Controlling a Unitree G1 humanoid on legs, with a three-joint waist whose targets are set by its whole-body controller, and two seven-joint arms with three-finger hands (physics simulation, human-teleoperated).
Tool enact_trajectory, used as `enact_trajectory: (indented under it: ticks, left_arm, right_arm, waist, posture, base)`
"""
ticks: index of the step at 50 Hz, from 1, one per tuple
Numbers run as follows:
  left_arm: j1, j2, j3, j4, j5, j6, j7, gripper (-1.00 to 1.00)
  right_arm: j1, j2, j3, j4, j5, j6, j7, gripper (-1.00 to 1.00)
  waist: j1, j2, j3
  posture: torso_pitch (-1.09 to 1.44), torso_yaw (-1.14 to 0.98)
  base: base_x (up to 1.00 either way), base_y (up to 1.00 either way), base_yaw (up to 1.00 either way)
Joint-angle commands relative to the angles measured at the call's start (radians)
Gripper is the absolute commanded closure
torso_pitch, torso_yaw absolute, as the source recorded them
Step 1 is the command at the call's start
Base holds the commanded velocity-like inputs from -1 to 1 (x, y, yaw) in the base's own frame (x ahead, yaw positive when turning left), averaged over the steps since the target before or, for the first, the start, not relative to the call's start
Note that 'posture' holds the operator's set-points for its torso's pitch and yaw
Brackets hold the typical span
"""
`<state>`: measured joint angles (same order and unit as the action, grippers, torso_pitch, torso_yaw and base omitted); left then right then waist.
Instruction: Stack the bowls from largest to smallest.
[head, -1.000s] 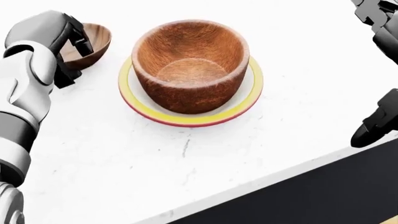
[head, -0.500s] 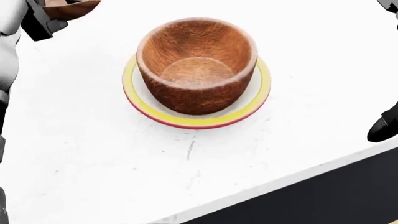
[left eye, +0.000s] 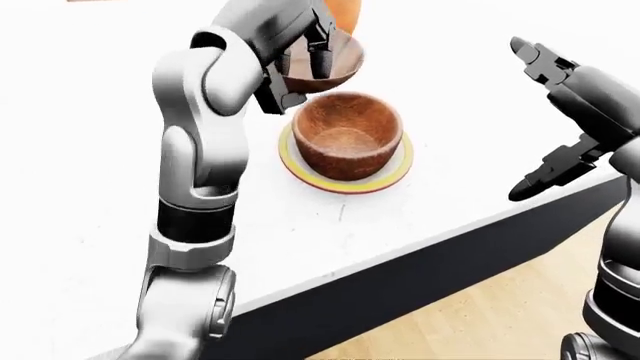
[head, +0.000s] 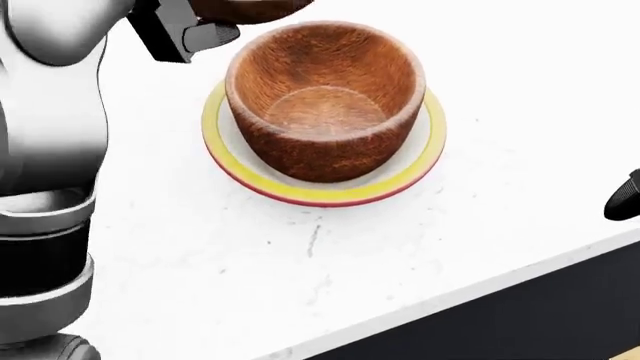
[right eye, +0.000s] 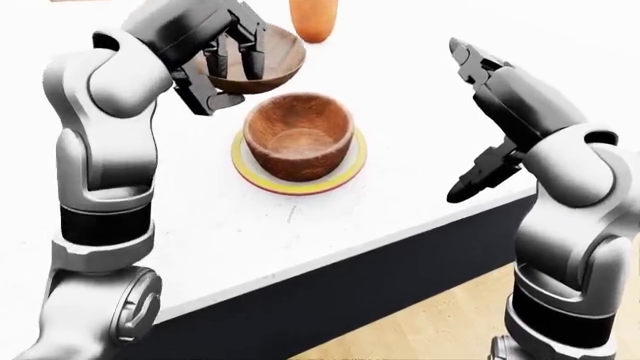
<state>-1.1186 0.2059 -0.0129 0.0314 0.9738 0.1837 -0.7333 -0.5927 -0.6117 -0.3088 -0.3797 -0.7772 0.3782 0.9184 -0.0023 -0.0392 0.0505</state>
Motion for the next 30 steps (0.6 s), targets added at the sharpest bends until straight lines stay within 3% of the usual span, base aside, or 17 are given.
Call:
enact_trajectory:
  ticks: [1,7,19,30]
  left_arm:
    - [-0.033,-0.017,0.006,-0.080,0.014,0.010,-0.020,1.00]
    - [0.021,-0.084,-0.023,-0.181,0.061,0.015,-0.074,1.00]
    - [0.109,-0.157,-0.054,-0.271,0.124,-0.023,-0.119,1.00]
    - [0.145,-0.207,-0.071,-0.206,0.160,-0.068,-0.068,1.00]
  right_arm:
    - [-0.022,-0.016,-0.019,-0.027,-0.003,-0.005,-0.016,-1.00]
    - [-0.010,-0.014,-0.022,-0.033,0.000,-0.005,-0.018,-1.00]
    - [0.012,-0.011,-0.030,-0.017,0.010,-0.020,-0.043,-1.00]
    - [0.037,-0.001,-0.036,-0.015,0.015,-0.033,-0.057,-1.00]
  waist:
    - [0.001,-0.005,-0.029]
    - [0.003,-0.012,-0.026]
    - [0.006,-0.016,-0.026]
    - [0.008,-0.017,-0.031]
  posture:
    - [0.00,0.00]
    - [0.00,0.00]
    - [0.00,0.00]
    - [0.00,0.00]
  base:
    - [0.00,0.00,0.00]
    - [0.00,0.00,0.00]
    - [0.00,0.00,0.00]
    - [0.00,0.00,0.00]
